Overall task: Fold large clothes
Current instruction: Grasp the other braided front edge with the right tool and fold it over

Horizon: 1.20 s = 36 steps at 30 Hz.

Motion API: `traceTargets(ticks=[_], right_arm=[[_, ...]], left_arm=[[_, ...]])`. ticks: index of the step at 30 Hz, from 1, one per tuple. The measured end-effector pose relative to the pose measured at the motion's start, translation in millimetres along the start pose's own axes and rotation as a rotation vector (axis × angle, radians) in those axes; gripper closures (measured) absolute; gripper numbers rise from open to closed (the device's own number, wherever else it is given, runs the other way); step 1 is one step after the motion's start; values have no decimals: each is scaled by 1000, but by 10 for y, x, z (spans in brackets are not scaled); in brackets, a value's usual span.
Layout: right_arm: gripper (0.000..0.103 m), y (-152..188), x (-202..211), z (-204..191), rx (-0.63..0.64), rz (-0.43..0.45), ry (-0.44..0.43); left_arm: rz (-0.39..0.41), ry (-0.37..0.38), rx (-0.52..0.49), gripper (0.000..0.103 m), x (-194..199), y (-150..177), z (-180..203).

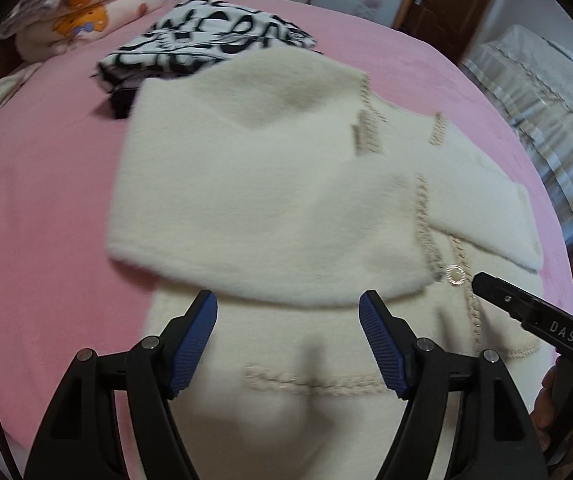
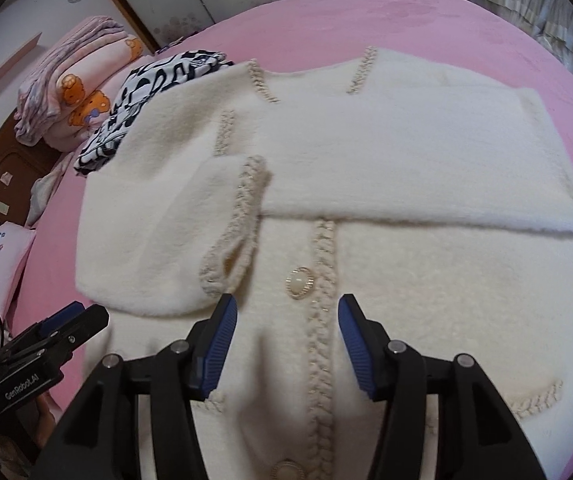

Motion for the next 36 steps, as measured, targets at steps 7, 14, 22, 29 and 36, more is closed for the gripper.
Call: traceTargets(ticks=[7, 14, 22, 29, 36], right_arm=[[50, -75, -340, -271, 27, -70, -51], [50, -229, -841, -450, 29, -129, -54], [90, -658, -76, -964, 212, 66, -137], [89, -1242, 699, -218, 80, 293, -36], [79, -578, -70, 999, -59, 22, 237]], left_arm=[[-2, -77, 104, 31, 14, 110, -604], [-25, -104, 168, 31, -39, 248, -934], [-43, -98, 165, 31, -160, 275, -887], [-14, -66, 131, 31, -191, 120, -653], [-24, -33, 68, 31, -330, -51, -444]])
Point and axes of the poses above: each gripper's, at about its wrist camera, not at the fingertips, and x roughly against the way its jaws point, z to its right, y to its underside, the point moved 6 cm from there along -x, roughly the way its jaws point, and after that the axes turned 4 degrees about -x, right-handed, at the moved point
